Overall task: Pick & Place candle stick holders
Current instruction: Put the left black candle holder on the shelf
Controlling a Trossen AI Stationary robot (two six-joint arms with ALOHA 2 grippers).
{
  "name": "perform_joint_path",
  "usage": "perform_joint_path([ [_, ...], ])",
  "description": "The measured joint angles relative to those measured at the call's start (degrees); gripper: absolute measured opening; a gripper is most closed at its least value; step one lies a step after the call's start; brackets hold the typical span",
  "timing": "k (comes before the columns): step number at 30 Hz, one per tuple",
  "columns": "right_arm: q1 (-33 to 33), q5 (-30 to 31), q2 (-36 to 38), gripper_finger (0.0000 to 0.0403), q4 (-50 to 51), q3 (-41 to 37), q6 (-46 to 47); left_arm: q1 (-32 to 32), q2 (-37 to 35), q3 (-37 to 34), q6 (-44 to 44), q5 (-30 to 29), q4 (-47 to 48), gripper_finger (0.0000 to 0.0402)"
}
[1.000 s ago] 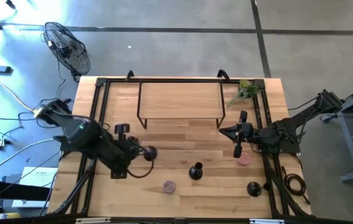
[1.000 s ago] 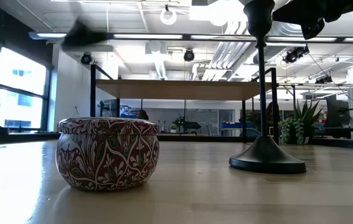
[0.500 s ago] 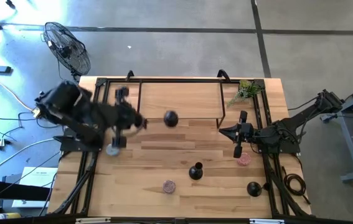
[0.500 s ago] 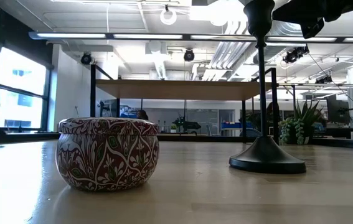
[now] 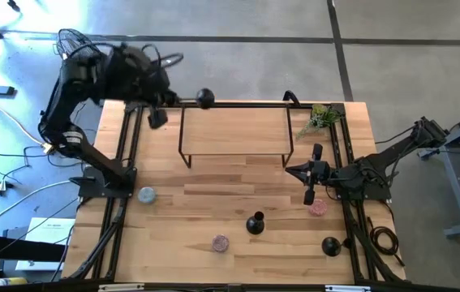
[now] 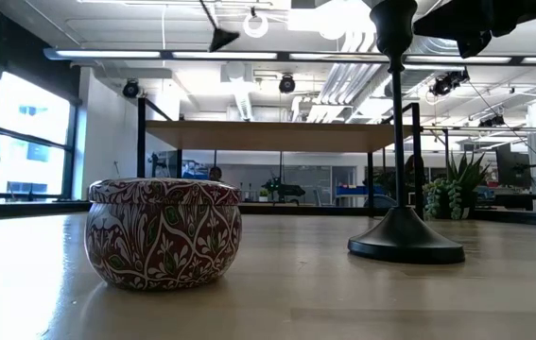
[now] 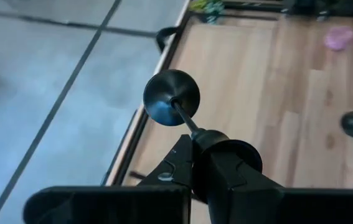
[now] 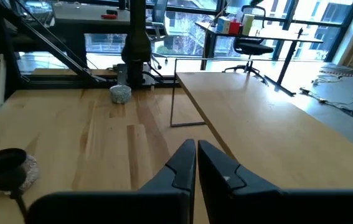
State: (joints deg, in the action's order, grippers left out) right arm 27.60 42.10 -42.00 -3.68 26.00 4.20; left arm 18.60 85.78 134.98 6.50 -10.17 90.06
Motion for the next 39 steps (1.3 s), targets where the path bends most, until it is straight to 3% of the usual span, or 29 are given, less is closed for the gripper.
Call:
perform_joint_path([
  [7, -1.40, 0.99, 0.00, 0.0012, 0.01, 0.00, -0.18, 12.00, 3.99, -0.04, 4.60, 8.62, -0.04, 0.0024],
  [13, -1.40, 1.29, 0.00, 0.0012, 0.70, 0.00, -0.40, 16.62, 6.33, -0.03, 8.32, 12.94, -0.05, 0.0013],
  [22, -1.38, 4.62, 0.00, 0.0012, 2.86, 0.00, -0.55, 17.39, 8.92, -0.18, 5.81, 16.98, -0.13, 0.0020],
  [32, -1.38, 2.93, 0.00, 0.0012, 5.26, 0.00, 1.30, 17.39, 6.91, -11.37, 1.61, 19.68, 0.07, 0.0016],
  [39, -1.38, 2.31, 0.00, 0.0012, 5.27, 0.00, 1.92, 17.39, 6.67, -13.11, -0.34, 21.93, -0.07, 0.0016],
])
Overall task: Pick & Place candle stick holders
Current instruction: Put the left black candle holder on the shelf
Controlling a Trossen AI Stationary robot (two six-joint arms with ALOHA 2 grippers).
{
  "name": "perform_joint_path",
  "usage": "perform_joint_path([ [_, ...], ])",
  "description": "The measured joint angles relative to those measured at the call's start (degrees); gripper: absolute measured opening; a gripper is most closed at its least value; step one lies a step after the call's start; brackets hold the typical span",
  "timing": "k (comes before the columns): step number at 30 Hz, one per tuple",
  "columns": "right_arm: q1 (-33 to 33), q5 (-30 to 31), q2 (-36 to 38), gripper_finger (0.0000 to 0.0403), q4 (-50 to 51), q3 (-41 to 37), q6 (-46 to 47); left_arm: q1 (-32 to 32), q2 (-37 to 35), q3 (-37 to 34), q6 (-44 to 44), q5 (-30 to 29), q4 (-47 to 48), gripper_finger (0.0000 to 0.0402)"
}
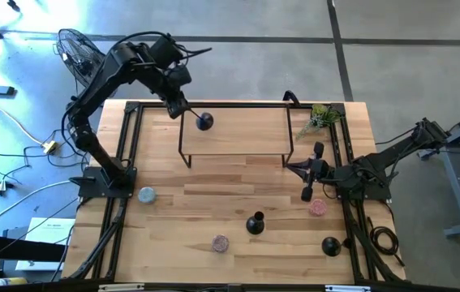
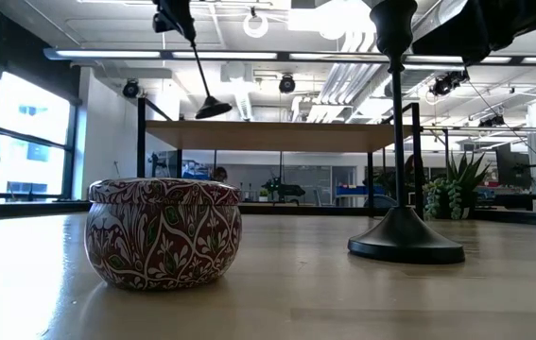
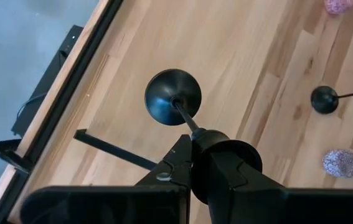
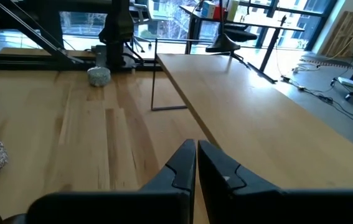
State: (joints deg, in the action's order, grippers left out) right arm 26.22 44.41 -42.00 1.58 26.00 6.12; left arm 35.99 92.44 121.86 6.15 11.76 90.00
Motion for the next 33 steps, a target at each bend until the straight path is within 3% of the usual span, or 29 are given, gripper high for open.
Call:
perform_joint_path([
  [33, 0.02, -0.25, 0.00, 0.0012, 0.53, 0.00, 1.56, 0.07, -0.11, -3.15, -0.44, -3.58, -0.16, 0.0017],
])
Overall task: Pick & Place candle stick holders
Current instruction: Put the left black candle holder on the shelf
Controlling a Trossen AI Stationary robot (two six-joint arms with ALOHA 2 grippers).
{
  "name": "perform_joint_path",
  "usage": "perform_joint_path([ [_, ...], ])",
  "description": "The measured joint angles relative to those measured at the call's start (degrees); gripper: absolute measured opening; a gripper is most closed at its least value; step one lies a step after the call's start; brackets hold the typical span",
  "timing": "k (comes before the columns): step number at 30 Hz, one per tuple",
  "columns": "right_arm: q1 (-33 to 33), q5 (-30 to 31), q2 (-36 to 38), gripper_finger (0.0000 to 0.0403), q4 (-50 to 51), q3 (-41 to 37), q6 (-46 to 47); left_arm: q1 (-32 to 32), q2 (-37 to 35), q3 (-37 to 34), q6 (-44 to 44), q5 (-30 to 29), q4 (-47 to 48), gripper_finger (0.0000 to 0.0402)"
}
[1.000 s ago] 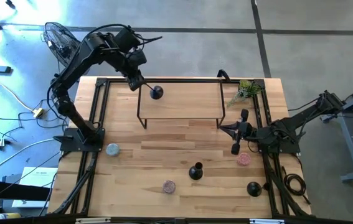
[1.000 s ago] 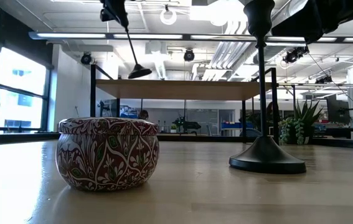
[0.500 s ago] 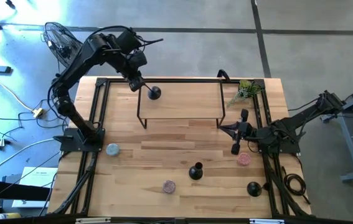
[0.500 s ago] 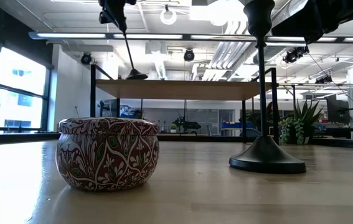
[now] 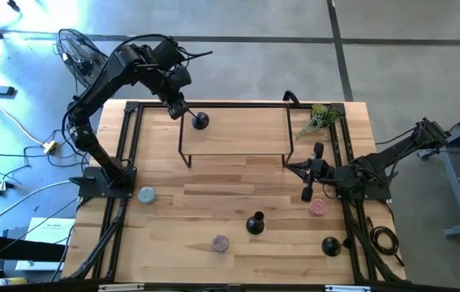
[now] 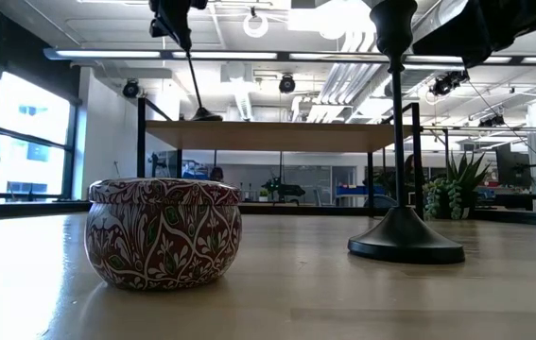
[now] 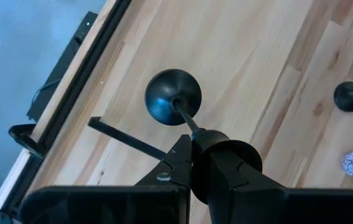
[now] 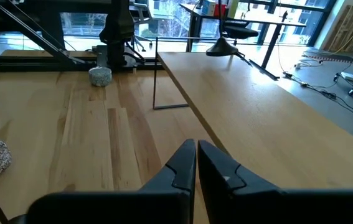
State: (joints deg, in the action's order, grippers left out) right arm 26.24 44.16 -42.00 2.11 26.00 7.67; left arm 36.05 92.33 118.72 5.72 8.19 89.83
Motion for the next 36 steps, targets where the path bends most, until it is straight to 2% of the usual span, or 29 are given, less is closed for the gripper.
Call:
perform_joint_path([
  [6, 0.00, -0.02, 0.00, 0.0012, 0.49, 0.00, 1.01, 0.04, -0.37, -5.18, -0.04, 0.01, -0.90, 0.0017],
  [13, 0.00, -0.02, 0.00, 0.0012, 1.50, 0.00, 1.32, 0.04, -0.02, -3.21, 1.33, -0.04, 0.30, 0.0028],
  [22, 0.00, 0.00, 0.00, 0.0012, 1.50, 0.00, 1.33, 0.00, -0.20, -1.25, 0.43, 0.45, 0.54, 0.0077],
  [36, 0.00, 0.00, 0.00, 0.0012, 1.50, 0.00, 1.52, -0.02, -0.22, -1.20, 1.38, -0.46, 0.27, 0.0176],
])
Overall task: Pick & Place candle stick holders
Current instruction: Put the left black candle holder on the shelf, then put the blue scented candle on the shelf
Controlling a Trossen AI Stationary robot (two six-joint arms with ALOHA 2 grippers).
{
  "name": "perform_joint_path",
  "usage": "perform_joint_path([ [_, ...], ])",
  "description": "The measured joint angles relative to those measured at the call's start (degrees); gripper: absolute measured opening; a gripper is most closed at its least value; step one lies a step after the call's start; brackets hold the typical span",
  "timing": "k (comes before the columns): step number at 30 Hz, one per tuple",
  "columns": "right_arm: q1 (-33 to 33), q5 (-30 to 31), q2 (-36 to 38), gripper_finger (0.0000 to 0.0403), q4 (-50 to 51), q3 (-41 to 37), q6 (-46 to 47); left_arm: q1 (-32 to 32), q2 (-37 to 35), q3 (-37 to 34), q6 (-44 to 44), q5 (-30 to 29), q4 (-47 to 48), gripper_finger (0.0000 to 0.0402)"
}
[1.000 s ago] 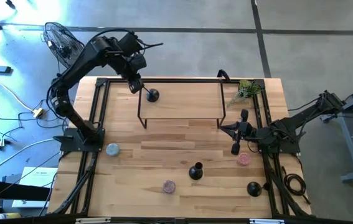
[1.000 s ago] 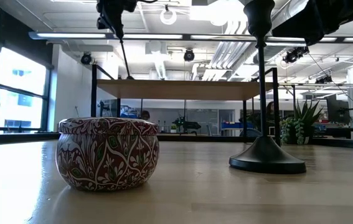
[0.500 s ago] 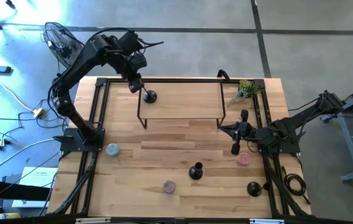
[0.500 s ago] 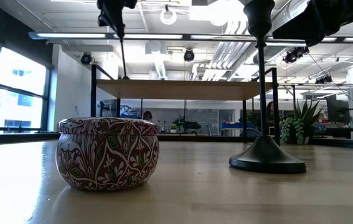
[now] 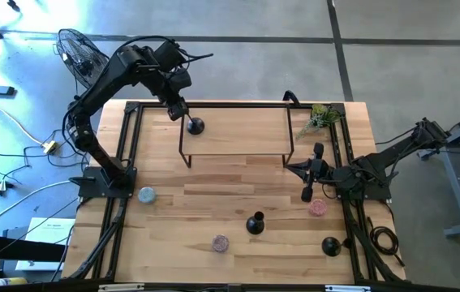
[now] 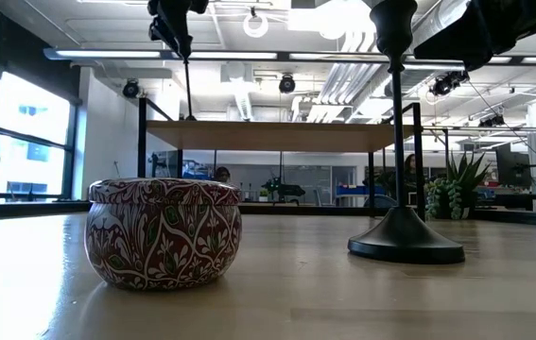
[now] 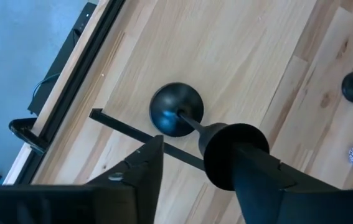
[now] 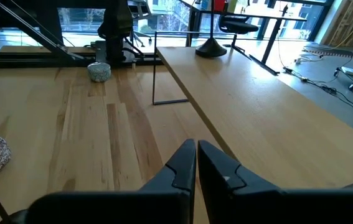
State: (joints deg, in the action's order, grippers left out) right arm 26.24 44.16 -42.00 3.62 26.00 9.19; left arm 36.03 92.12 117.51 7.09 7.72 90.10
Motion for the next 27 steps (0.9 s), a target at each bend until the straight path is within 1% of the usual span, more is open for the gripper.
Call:
perform_joint_path([
  [5, 0.00, 0.00, 0.00, 0.0012, 0.02, 0.00, 0.00, 0.00, -0.02, 0.02, 0.13, -2.13, -0.07, 0.0205],
  [12, -0.02, 0.02, 0.00, 0.0012, 0.07, 0.00, -0.15, 0.00, -0.02, 0.02, -0.13, -2.38, -0.09, 0.0242],
  [15, -0.02, 0.02, 0.00, 0.0012, 0.07, 0.00, -0.15, -0.04, -0.04, 0.02, 0.17, -4.23, -0.09, 0.0253],
  [19, -0.01, 0.02, 0.00, 0.0012, 0.07, 0.00, -0.15, -0.04, -0.04, 1.29, 0.00, -8.13, -0.11, 0.0257],
  [27, -0.02, 0.03, 0.00, 0.0012, 0.52, 0.00, -0.07, -0.07, -0.09, 9.22, -1.03, -6.82, -0.06, 0.0257],
])
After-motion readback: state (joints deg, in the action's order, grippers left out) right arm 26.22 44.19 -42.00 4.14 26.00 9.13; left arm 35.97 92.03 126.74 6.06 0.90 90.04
